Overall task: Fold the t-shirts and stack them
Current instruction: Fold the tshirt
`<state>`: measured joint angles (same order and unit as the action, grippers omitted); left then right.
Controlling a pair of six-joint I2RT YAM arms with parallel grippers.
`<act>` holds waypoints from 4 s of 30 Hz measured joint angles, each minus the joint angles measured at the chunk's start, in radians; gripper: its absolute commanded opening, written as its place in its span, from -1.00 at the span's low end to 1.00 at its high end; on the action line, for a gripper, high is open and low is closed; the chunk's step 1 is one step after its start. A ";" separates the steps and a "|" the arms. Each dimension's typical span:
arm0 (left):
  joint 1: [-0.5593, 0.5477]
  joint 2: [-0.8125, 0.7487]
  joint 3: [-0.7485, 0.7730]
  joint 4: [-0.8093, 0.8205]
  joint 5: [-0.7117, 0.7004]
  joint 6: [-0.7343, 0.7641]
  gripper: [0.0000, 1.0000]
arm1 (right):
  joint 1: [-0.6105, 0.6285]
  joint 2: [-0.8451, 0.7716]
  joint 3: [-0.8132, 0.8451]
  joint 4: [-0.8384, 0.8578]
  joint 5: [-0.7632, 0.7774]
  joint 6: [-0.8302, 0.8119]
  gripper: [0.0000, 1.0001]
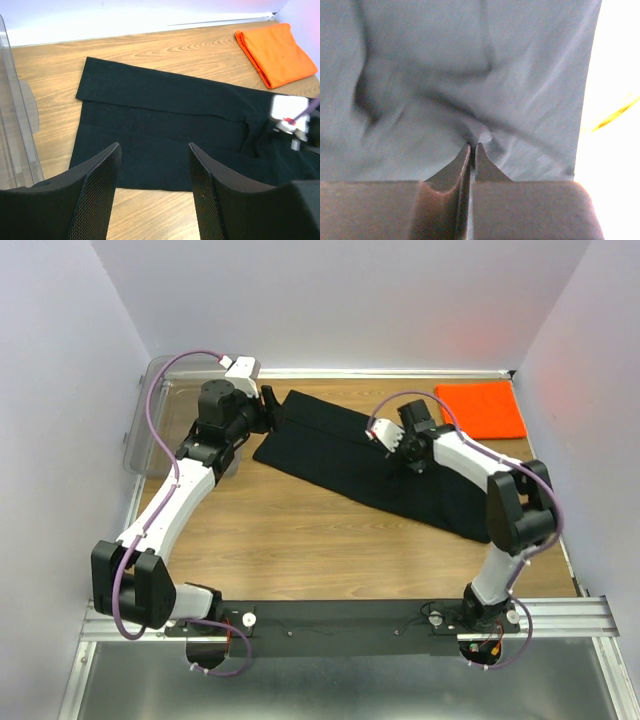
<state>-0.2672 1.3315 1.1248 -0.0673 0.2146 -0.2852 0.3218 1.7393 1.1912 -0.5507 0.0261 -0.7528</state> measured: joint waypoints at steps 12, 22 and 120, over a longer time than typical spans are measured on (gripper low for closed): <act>0.000 0.028 0.000 0.000 0.007 0.000 0.27 | 0.023 0.092 0.130 0.171 0.336 0.122 0.33; -0.013 0.072 -0.007 0.036 0.080 -0.033 0.27 | -0.296 -0.214 0.003 0.047 0.013 0.240 0.07; -0.152 0.268 -0.415 0.442 0.103 -0.338 0.24 | -0.875 0.032 -0.082 -0.328 -0.600 0.238 -0.06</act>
<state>-0.4191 1.5993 0.7097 0.3744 0.3172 -0.6235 -0.5537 1.7710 1.1095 -0.8791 -0.5735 -0.5144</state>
